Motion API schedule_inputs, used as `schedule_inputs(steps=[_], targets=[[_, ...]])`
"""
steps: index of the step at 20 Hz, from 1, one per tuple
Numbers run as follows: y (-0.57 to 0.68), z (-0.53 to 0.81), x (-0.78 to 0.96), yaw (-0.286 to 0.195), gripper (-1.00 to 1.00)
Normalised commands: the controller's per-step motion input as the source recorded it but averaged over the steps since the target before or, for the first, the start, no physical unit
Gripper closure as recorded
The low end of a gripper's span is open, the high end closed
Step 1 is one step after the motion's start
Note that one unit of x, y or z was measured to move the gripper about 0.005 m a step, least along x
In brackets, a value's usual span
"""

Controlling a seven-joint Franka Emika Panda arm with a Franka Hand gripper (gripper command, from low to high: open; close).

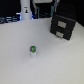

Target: Open the kcup holder, insert the kcup into the holder, and close the kcup holder

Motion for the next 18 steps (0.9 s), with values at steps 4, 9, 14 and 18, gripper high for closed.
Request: schedule_inputs(steps=[4,9,14,18], targets=[[0.72,0.03,-0.26,-0.162,-1.0],[0.73,0.0,-0.28,-0.164,-1.0],[0.71,-0.04,-0.23,-0.174,-1.0],[0.68,-0.1,-0.22,-0.185,-1.0]])
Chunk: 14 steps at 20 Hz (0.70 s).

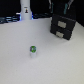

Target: Open the kcup holder, insert the kcup into the holder, and close the kcup holder

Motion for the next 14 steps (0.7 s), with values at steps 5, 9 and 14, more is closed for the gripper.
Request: schedule_inputs(steps=[5,9,14], targets=[[0.64,-0.19,-0.2,-0.168,-1.0],[0.57,-0.29,-0.14,-0.152,-1.0],[0.51,-0.36,-0.12,-0.124,-1.0]])
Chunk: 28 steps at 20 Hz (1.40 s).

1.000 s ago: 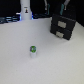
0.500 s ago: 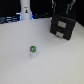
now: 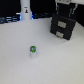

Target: Open the kcup holder, insert the kcup into the holder, and close the kcup holder

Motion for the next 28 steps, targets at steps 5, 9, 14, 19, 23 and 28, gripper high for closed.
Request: schedule_inputs(steps=[5,9,14,19,23,28], targets=[[0.36,-0.36,-0.25,-0.114,-1.0],[0.21,-0.37,-0.39,-0.105,-1.0],[0.02,-0.35,-0.53,-0.097,-1.0],[0.0,-0.41,-0.52,-0.07,-1.0],[0.0,-0.48,-0.41,-0.034,-1.0],[0.0,-0.35,-0.28,-0.027,-1.0]])
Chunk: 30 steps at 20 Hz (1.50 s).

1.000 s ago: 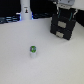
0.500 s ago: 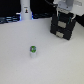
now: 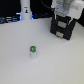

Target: Open the kcup holder, insert the kcup into the holder, and close the kcup holder

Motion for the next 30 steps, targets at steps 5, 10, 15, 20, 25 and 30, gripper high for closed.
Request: schedule_inputs(steps=[5,10,15,20,25,30], targets=[[0.0,-0.04,-0.05,-0.004,1.0],[-0.01,0.0,0.12,-0.001,1.0],[0.0,0.0,0.53,-0.034,1.0],[0.01,0.02,0.74,-0.06,1.0],[-0.13,0.29,0.85,-0.06,1.0],[-0.23,0.27,0.91,-0.053,1.0]])
